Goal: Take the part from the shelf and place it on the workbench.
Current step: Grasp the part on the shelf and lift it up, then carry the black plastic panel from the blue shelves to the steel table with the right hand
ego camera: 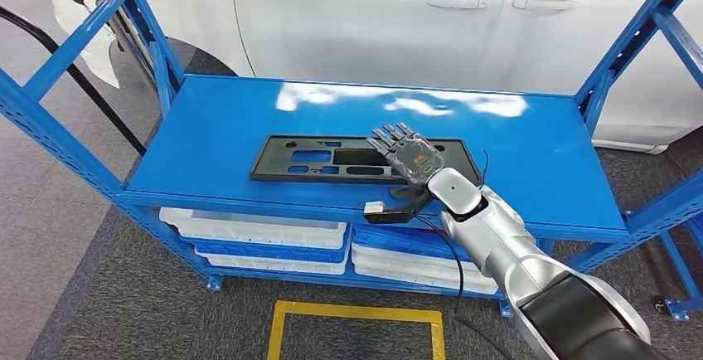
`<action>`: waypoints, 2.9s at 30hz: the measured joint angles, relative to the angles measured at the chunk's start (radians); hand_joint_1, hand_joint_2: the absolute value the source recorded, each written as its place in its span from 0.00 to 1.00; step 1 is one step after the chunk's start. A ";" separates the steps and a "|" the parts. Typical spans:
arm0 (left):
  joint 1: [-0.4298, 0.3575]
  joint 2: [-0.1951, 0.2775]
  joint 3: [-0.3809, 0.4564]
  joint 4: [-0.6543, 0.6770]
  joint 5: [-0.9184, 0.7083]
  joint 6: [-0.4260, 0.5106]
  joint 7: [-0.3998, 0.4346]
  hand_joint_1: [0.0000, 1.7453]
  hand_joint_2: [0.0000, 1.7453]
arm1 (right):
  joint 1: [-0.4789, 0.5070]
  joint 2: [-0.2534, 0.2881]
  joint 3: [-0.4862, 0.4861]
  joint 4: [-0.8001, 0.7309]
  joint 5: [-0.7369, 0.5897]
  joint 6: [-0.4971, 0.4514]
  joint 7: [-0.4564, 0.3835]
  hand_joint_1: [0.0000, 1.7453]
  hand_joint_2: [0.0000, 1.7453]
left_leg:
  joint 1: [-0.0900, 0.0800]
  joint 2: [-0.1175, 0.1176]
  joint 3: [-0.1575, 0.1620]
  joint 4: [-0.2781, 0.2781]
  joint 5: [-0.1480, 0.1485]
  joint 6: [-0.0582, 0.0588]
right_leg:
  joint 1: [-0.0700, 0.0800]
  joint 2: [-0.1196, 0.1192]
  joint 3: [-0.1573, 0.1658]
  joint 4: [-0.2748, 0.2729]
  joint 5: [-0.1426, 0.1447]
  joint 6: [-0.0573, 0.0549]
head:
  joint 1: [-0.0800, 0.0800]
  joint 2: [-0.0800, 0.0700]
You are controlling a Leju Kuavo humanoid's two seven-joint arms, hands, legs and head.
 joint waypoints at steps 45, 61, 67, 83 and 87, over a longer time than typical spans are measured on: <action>-0.012 0.003 0.016 0.000 0.054 -0.084 -0.126 0.00 0.00 | -0.159 -0.002 -0.181 -0.546 -1.644 0.683 -0.341 1.00 1.00 | 0.006 0.005 -0.018 -0.005 0.025 0.017 | 0.009 -0.010 0.007 0.004 -0.014 0.021 | 0.000 0.000; -0.010 -0.004 0.041 0.000 0.070 -0.043 -0.147 0.00 0.00 | 0.254 -0.101 -0.198 -1.002 -1.956 0.848 -0.300 1.00 1.00 | -0.004 0.004 -0.005 -0.005 0.004 0.015 | 0.017 -0.013 0.003 -0.007 -0.001 -0.003 | 0.000 0.000; -0.008 -0.005 0.045 0.000 0.065 -0.016 -0.066 0.00 0.00 | 0.501 -0.101 -0.163 -1.095 -1.856 0.786 -0.299 1.00 1.00 | 0.006 0.007 -0.130 0.270 -0.123 -0.009 | 0.010 -0.017 0.012 -0.015 -0.003 -0.019 | 0.000 0.000; -0.014 -0.007 0.043 0.000 0.041 0.015 -0.014 0.00 0.00 | 0.590 -0.099 -0.218 -1.161 -1.848 0.692 -0.208 1.00 1.00 | 0.003 0.009 -0.050 -0.020 0.067 0.047 | 0.004 -0.008 -0.066 0.274 -0.185 0.037 | 0.000 0.000; -0.011 -0.010 0.043 0.000 0.041 0.014 -0.009 0.00 0.00 | 0.588 -0.099 -0.234 -1.164 -1.849 0.689 -0.203 1.00 1.00 | 0.001 0.006 -0.080 -0.010 0.092 0.033 | 0.008 -0.006 0.106 0.031 -0.108 0.025 | 0.000 0.000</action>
